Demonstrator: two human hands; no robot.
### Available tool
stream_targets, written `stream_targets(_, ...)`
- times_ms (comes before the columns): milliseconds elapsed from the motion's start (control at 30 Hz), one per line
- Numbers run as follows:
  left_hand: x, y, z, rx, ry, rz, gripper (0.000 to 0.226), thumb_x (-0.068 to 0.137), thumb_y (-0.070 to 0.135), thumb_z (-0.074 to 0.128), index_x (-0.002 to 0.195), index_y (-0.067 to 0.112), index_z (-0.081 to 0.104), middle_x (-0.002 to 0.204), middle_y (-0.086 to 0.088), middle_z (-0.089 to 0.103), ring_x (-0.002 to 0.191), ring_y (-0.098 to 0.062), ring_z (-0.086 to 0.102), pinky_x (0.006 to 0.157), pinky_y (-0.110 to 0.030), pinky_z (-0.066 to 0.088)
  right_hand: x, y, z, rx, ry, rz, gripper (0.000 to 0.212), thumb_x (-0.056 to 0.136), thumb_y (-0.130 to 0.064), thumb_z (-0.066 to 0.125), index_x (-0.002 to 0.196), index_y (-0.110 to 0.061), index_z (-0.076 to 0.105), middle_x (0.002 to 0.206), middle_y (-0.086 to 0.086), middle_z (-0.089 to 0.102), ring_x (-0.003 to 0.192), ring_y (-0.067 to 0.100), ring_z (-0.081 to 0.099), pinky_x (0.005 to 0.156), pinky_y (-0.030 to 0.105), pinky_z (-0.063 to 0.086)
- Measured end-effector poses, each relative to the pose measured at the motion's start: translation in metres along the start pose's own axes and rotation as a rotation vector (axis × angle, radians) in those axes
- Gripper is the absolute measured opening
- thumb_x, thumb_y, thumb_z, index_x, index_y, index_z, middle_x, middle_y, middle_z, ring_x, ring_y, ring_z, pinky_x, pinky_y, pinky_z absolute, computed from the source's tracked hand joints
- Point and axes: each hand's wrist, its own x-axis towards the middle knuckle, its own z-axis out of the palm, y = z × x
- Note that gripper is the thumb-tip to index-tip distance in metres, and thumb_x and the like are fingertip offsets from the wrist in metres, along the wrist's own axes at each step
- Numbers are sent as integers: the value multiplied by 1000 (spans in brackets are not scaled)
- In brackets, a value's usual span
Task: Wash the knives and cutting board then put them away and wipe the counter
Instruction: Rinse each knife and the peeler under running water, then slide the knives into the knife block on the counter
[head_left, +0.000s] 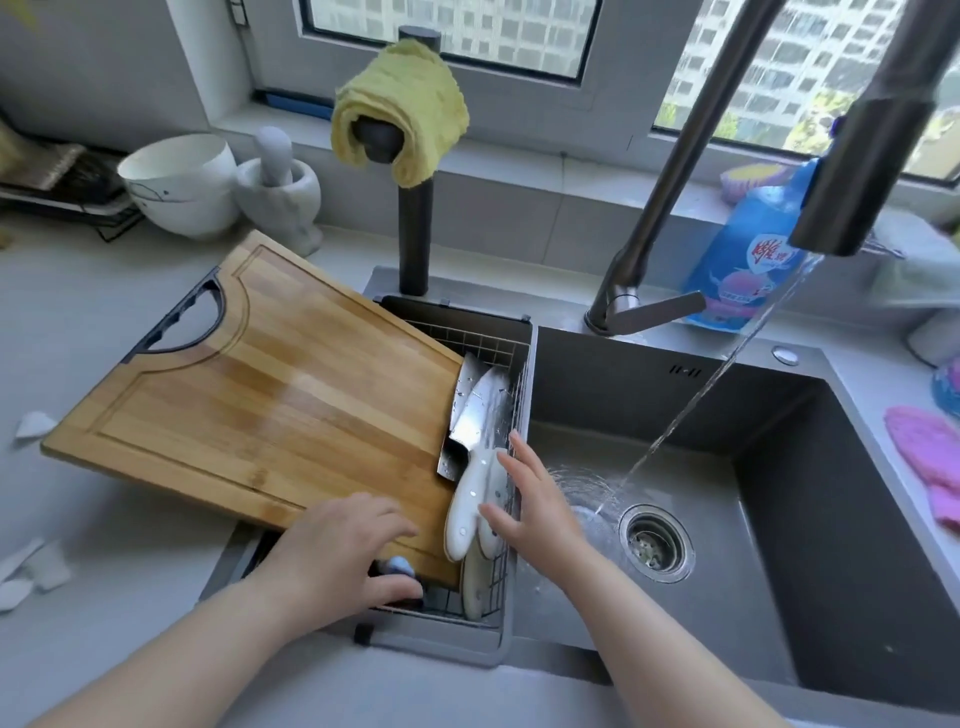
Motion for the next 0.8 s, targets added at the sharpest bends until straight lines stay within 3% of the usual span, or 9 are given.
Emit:
stream_targets(100,2,14,-3,-121,198,-11,63,90,64,16,74,32,68,75,22,64,75,3,48,52,-7,40,-4,3,-10,-14,-2,-46,55,91,-24,53,142,-21,32,153,-11,17,142,6,14,114,21,11)
stream_targets(167,14,30,-5,-121,292,7,51,90,54,29,72,28,69,73,19,65,78,0,47,60,-11,39,-9,10,-22,10,20,-53,45,89,-11,52,133,-16,45,144,-6,37,135,7,30,105,12,18)
stream_targets(233,32,47,-8,-149,291,5,33,78,43,42,68,26,69,70,17,66,77,-1,48,69,-16,38,-16,21,-40,18,48,1,35,85,-1,48,118,-11,58,117,-8,56,110,5,49,90,10,29)
stream_targets(300,57,61,-3,-176,269,24,29,75,36,44,68,25,69,70,14,67,74,1,52,69,-17,39,-21,36,-64,18,52,61,28,82,1,47,96,-15,65,87,-17,57,82,1,51,79,15,36)
stream_targets(400,98,86,1,-225,225,-44,35,83,36,42,98,20,70,102,10,68,99,-7,61,81,-17,41,-21,60,-107,-48,-18,128,36,80,-3,47,66,-36,53,71,-15,56,61,1,47,64,18,40)
stream_targets(533,143,103,16,-209,146,-160,46,94,33,42,138,19,41,147,4,36,136,-10,31,109,-21,23,-7,78,-162,10,126,168,40,81,0,48,63,-35,53,67,-11,59,65,3,56,74,27,48)
stream_targets(667,159,102,43,38,32,-223,58,96,34,37,147,15,16,157,-1,5,144,-17,1,115,-29,-4,25,77,-196,102,293,120,34,89,-8,55,66,-33,52,68,-11,60,68,-1,59,79,27,46)
stream_targets(733,157,96,55,105,109,-187,72,79,40,64,136,2,41,147,-14,34,139,-24,29,112,-29,-13,47,74,-204,113,335,91,28,90,-15,56,67,-31,53,75,-3,63,81,15,63,84,34,47)
stream_targets(800,158,93,58,139,90,-161,73,34,37,90,96,2,72,108,-15,68,104,-28,65,112,-26,-9,71,71,-209,99,325,82,19,92,-19,53,74,-22,57,82,3,64,88,26,61,87,40,48)
